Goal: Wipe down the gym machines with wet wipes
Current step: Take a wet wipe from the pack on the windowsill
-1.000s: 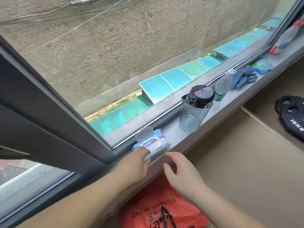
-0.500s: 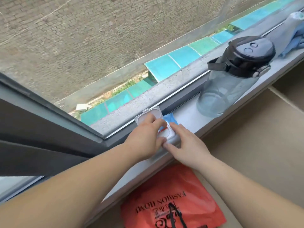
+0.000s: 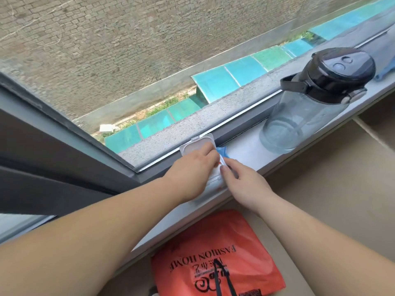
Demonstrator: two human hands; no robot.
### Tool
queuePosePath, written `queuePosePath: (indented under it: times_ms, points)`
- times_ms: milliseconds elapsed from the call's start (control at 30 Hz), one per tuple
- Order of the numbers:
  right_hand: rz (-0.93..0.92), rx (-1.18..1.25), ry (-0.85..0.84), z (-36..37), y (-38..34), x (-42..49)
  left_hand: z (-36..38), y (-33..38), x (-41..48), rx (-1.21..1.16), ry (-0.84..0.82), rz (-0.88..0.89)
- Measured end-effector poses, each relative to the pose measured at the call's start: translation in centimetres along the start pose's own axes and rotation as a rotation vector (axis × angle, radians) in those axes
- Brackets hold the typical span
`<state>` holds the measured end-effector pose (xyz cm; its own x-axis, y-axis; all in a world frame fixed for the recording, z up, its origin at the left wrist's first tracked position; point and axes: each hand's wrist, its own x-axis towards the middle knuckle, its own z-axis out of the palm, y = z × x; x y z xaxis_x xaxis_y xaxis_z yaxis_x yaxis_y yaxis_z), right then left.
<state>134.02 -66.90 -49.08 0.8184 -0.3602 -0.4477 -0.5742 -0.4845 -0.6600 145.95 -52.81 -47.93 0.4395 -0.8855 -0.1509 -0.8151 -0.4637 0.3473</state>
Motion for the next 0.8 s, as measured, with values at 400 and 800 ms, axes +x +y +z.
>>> queuePosePath:
  times_ms: [400, 800]
  points:
    - [-0.038, -0.210, -0.025, 0.3, -0.5, -0.5, -1.3, -0.4, -2.0, -0.183, 0.033, 0.075]
    - [-0.048, -0.177, -0.039, 0.6, -0.7, -0.8, -3.4, 0.5, -4.7, -0.039, -0.007, -0.100]
